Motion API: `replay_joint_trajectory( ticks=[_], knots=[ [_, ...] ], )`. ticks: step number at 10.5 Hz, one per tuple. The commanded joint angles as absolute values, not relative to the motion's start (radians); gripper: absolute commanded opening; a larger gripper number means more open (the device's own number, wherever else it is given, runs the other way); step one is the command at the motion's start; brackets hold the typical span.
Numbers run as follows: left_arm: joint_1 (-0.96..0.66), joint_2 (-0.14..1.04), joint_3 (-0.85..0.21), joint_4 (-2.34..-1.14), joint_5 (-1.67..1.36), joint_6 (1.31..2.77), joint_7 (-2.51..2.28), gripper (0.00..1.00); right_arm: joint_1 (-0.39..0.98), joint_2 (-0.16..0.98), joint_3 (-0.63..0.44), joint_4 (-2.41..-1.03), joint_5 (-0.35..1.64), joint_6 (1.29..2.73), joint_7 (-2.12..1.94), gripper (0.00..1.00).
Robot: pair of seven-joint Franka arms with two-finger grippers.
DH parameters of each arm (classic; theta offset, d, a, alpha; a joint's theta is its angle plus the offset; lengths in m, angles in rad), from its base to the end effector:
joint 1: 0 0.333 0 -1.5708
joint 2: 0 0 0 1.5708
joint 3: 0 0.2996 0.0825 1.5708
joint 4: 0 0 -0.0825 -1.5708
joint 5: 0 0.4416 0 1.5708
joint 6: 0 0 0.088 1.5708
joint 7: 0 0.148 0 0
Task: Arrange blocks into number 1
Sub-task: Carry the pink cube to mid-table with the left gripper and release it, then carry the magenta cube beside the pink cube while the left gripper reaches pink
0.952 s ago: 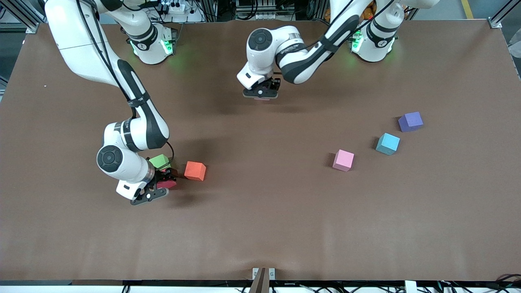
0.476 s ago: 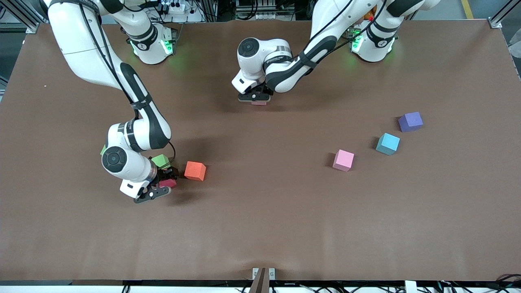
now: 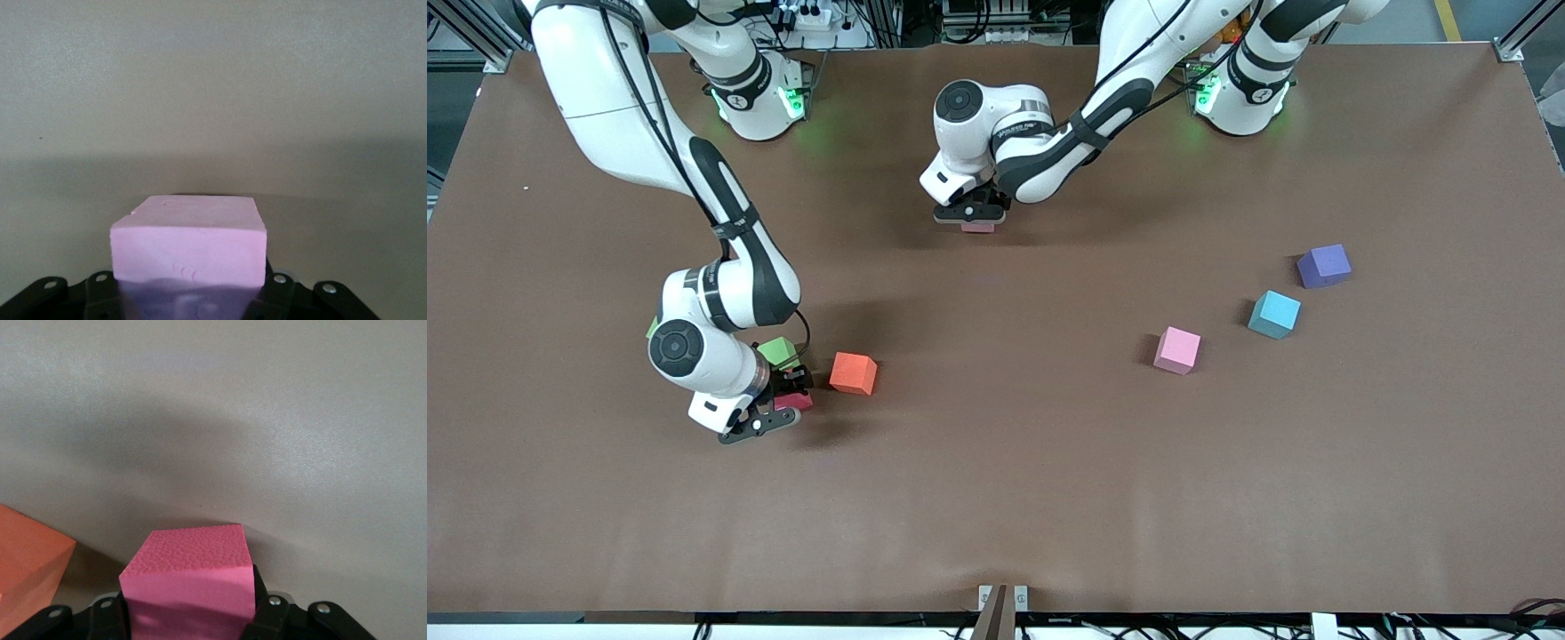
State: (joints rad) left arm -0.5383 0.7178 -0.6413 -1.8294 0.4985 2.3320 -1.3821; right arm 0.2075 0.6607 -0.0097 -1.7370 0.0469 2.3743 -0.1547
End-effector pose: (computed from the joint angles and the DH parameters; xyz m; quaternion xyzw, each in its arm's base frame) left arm 0.2659 -0.6121 0.1047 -0.9992 0.0218 0.0321 0.0043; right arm 0.6794 0.1381 0.0999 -0.9870 -0.1595 0.0119 0.0128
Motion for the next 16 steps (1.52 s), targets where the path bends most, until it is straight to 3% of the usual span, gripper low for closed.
replay_joint_trajectory(
  ticks=[1, 6, 10, 13, 16],
  knots=[
    [-0.560, 0.713, -0.630, -1.816, 0.534, 2.321, -1.413, 1.00, 0.201, 0.621, -0.012, -1.744, 0.048, 2.381, -0.144, 0.44],
    [-0.482, 0.631, -0.632, -1.802, 0.531, 2.255, -1.413, 1.00, 0.247, 0.497, -0.054, -1.746, 0.046, 2.378, 0.022, 0.44],
    [-0.248, 0.534, -0.634, -1.804, 0.520, 2.191, -1.394, 1.00, 0.493, 0.459, -0.158, -1.749, 0.046, 2.362, 0.422, 0.44],
    [-0.097, 0.535, -0.634, -1.805, 0.522, 2.183, -1.207, 1.00, 0.667, 0.462, -0.163, -1.750, 0.046, 2.352, 0.677, 0.44],
    [0.046, 0.545, -0.634, -1.806, 0.522, 2.181, -0.935, 1.00, 0.774, 0.413, -0.153, -1.873, 0.048, 2.388, 0.796, 0.44]
  ],
)
